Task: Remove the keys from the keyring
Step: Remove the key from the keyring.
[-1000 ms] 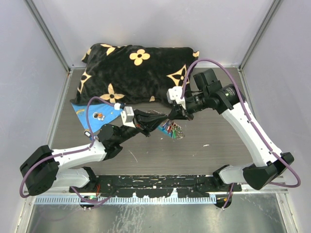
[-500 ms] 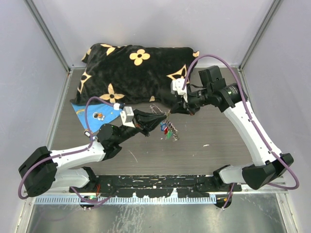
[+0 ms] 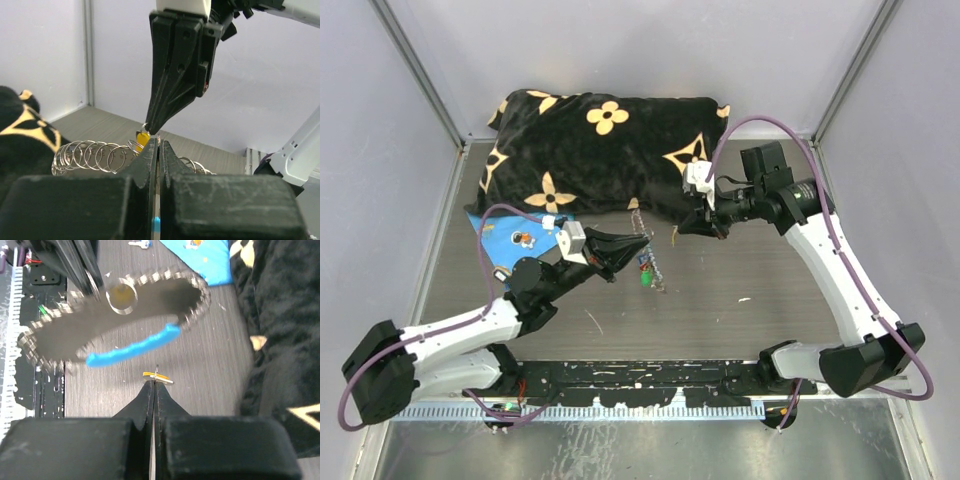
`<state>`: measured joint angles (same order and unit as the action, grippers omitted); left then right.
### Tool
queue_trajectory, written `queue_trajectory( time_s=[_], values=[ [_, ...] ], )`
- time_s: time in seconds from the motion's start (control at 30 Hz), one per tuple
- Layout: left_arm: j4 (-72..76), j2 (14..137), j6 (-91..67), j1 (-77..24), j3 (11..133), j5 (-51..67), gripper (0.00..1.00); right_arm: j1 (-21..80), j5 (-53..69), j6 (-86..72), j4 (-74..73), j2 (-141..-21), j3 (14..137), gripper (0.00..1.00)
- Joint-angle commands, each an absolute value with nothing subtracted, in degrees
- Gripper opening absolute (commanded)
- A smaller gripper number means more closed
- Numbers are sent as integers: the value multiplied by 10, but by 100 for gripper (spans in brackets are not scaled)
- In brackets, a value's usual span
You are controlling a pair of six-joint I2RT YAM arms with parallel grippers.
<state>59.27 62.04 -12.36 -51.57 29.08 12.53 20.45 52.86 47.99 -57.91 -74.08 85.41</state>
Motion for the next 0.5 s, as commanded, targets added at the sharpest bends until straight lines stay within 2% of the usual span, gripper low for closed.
queue_trajectory(
  time_s=[0.0,0.33,0.47],
  values=[
    [496,540,-104,-497,293,78,0,182,535,421,-492,-730,798,1],
    [221,402,-117,-461,292,11,0,174,542,256,-252,-775,619,1],
    [123,366,-135,-458,305,-21,0,227,512,220,-203,-856,631,1]
  ],
)
